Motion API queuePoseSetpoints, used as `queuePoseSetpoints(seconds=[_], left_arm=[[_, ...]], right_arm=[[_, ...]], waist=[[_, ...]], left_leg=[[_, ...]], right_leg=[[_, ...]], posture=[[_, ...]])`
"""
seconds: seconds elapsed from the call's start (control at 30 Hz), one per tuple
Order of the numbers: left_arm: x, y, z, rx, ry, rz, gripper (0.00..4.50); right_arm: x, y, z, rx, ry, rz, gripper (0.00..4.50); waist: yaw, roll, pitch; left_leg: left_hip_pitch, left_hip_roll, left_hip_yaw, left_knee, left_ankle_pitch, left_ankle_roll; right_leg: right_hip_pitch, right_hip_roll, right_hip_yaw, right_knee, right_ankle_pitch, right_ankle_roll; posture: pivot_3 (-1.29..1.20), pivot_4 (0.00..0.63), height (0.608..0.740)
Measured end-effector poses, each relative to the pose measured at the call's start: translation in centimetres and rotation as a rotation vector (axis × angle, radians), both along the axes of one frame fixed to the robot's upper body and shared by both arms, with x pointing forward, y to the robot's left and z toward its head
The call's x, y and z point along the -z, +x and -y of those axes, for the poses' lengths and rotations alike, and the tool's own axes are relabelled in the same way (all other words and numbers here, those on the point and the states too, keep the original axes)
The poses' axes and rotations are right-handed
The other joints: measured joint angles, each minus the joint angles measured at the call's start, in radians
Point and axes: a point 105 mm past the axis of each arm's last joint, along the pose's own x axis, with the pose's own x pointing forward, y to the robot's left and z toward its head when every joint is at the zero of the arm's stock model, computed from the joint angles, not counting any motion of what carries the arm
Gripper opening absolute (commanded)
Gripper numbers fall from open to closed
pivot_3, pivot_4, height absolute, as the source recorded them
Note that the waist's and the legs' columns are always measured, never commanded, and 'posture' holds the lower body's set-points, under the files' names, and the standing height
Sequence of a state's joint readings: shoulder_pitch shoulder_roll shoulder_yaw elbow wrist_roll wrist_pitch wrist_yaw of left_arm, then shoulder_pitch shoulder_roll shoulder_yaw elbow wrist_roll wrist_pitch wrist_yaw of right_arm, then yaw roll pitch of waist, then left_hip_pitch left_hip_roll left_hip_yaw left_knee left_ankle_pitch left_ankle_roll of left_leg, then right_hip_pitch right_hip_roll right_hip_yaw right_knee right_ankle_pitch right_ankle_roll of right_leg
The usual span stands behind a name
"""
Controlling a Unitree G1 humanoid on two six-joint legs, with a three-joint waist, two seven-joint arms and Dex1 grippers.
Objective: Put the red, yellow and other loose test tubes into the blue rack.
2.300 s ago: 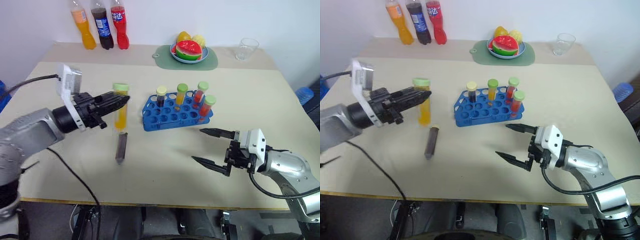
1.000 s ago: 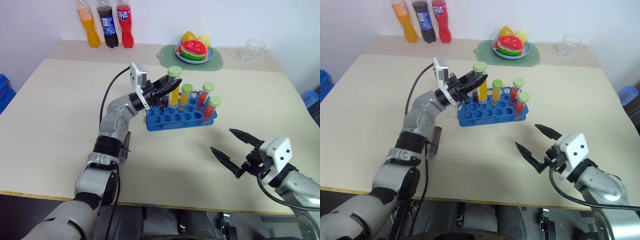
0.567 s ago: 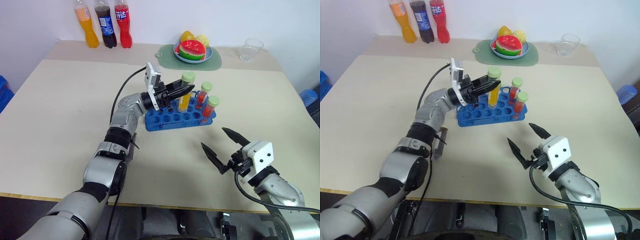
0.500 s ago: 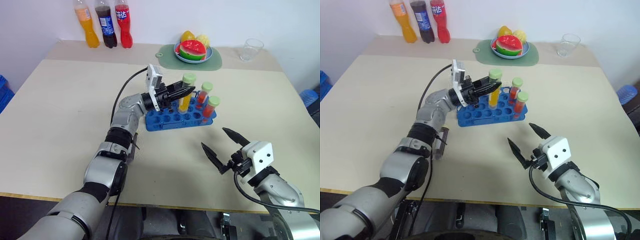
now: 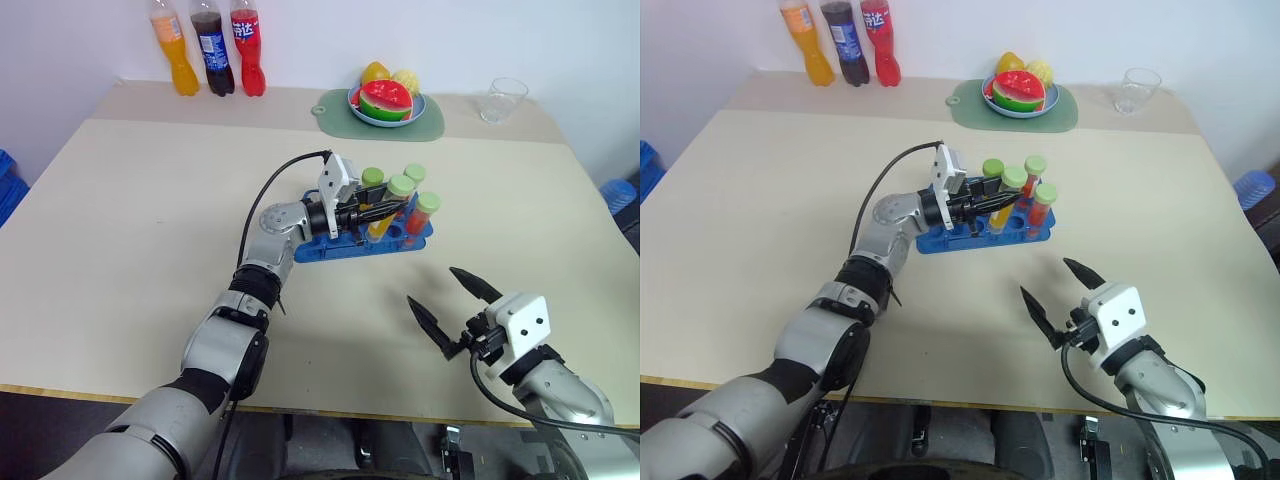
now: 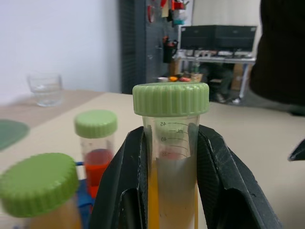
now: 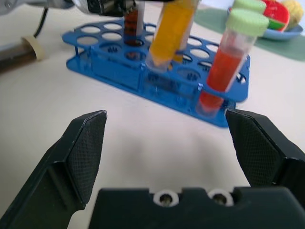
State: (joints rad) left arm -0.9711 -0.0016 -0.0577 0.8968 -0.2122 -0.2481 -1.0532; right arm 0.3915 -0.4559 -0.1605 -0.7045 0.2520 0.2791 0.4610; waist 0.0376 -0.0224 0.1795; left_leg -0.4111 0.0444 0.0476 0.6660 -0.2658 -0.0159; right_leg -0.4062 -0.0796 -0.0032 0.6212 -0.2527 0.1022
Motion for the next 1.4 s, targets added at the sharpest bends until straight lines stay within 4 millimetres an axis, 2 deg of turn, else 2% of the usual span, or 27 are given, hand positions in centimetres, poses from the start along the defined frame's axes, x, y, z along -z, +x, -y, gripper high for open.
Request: queuePoseSetpoints(seconds=[0.43,0.53,0.73,0.93,0.97,1.1,1.27,1.4], left_arm=[[0.4,0.5,0.3,-0.031,0.0,-0.012,0.79],[1.5,0.6,0.5,-0.038,0.016,-0.053,0.79],[1.7,0.5,0.7,-0.038,0.02,-0.047,0.79],[2.4,0.4,0.4,-0.019,0.01,-0.097,3.67],[2.2,0.3,0.5,-0.015,-0.005,-0.096,3.67],[-0.7,-0.4,-0.3,0.031,-0.12,-0.034,3.67],[-3.8,-2.0,-2.8,0.074,-0.228,-0.023,3.67],[-6.9,-1.6,-5.1,-0.031,-0.313,-0.196,3.67]], right_arm=[[-0.2,-0.1,0.1,0.003,-0.002,0.005,4.41],[-0.2,-0.1,0.1,0.003,-0.003,0.006,4.41],[-0.3,0.0,0.1,0.003,-0.003,0.009,4.41],[-0.2,-0.1,0.2,0.006,-0.003,0.005,4.41],[-0.2,-0.1,0.2,0.006,-0.003,0.005,4.41],[-0.2,-0.1,0.1,0.002,-0.003,0.005,4.41],[-0.2,-0.2,-0.1,-0.031,-0.019,-0.001,4.41],[-1.1,0.6,-0.7,-0.084,-0.027,0.027,4.41]], waist=[[-0.001,0.0,-0.001],[-0.001,0.0,-0.001],[0.001,0.0,-0.001],[0.0,0.0,-0.001],[0.0,0.0,-0.001],[-0.001,0.0,-0.001],[-0.011,0.0,-0.001],[-0.019,0.0,-0.001]], left_leg=[[0.001,0.0,0.0,0.0,0.0,0.0],[0.001,0.0,0.0,0.0,0.0,0.0],[0.001,0.0,0.0,0.0,0.0,0.0],[0.0,0.0,0.0,0.0,0.0,0.0],[0.0,0.0,0.0,0.0,0.0,0.0],[0.0,0.0,0.0,0.0,0.0,0.0],[0.001,0.001,-0.001,0.0,0.0,0.0],[0.002,0.001,-0.001,0.002,0.0,0.0]], right_leg=[[0.001,0.0,0.0,0.0,0.0,0.0],[0.001,0.0,0.0,0.0,0.0,0.0],[0.001,0.0,0.0,0.0,0.0,0.0],[0.001,0.0,0.0,0.0,0.0,0.0],[0.0,0.0,0.0,0.0,0.0,0.0],[0.0,0.0,0.0,0.0,0.0,0.0],[0.0,0.0,0.0,0.003,0.0,0.0],[0.001,0.0,0.0,0.005,0.0,0.0]], posture=[[0.0,0.15,0.74],[0.0,0.15,0.74],[0.0,0.15,0.74],[0.0,0.15,0.74],[0.0,0.15,0.74],[0.0,0.15,0.74],[0.0,0.15,0.74],[0.0,0.15,0.74]])
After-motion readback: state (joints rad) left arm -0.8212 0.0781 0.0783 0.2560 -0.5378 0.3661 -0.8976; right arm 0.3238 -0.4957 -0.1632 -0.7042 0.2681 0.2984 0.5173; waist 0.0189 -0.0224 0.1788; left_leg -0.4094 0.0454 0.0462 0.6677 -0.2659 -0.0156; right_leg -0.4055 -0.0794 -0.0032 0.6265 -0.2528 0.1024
